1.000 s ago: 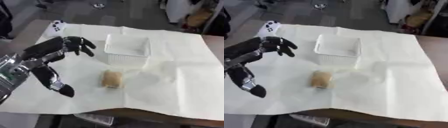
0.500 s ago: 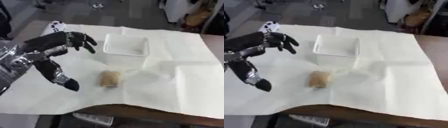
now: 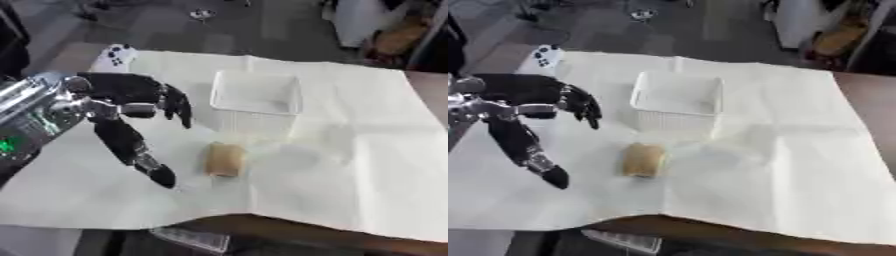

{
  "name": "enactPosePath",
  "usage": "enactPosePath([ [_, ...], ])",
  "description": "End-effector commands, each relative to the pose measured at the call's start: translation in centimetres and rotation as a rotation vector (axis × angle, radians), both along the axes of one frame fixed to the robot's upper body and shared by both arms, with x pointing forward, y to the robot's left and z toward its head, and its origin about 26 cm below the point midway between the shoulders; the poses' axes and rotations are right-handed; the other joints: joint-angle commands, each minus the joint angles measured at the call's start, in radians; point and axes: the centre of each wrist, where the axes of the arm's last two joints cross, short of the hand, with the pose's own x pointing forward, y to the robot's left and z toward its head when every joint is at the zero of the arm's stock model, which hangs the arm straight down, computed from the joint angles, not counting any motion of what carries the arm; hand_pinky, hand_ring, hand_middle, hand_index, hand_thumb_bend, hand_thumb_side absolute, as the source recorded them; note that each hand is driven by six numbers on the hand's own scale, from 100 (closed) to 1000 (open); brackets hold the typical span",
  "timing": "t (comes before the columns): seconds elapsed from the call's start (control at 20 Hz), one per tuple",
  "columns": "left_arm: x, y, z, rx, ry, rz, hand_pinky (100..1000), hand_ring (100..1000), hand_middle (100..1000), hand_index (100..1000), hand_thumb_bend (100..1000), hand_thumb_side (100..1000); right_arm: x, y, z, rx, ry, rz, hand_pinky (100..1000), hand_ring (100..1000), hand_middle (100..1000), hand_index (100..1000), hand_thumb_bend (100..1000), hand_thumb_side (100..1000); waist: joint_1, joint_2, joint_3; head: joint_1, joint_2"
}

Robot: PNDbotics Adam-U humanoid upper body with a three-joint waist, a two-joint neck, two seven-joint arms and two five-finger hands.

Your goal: Pick up objects on the table and place them in the box.

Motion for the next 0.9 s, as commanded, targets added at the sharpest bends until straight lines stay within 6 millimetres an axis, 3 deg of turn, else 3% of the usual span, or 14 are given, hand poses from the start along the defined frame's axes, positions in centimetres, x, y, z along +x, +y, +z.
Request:
enactPosePath([
  [0.05,1.0,0.8,-0.1,0.064,0.015,0.030,724,678,762,792,1000,996,-0.2,0.3,0.9,-0.008,-0.028,0.021,137,461,501,743,307,1000,0.006,-0.012,-0.005,0.017,-0.012],
  [0.35,2.7,2.0,-1.2,0.059,-0.003,0.039,692,679,784,839,1000,982,-0.1,0.8,1.2,-0.016,-0.027,0.052,131,458,497,739,307,1000,0.010,-0.012,-0.024,0.038,-0.019],
  [0.5,3.5,2.5,-1.4,0.051,-0.007,0.053,775,790,866,917,1000,996,-0.1,1.0,1.2,-0.018,-0.025,0.065,131,458,497,739,306,1000,0.013,-0.013,-0.034,0.049,-0.020],
  [0.75,4.8,2.9,-1.9,0.056,0.044,0.060,949,915,921,970,1000,964,-0.1,1.2,1.3,-0.019,-0.026,0.079,132,457,497,738,305,1000,0.016,-0.017,-0.045,0.060,-0.019],
  [0.9,5.5,3.0,-2.1,0.038,0.093,0.058,930,895,905,967,1000,971,-0.1,1.3,1.3,-0.019,-0.025,0.083,131,456,496,738,305,1000,0.017,-0.018,-0.048,0.063,-0.021],
])
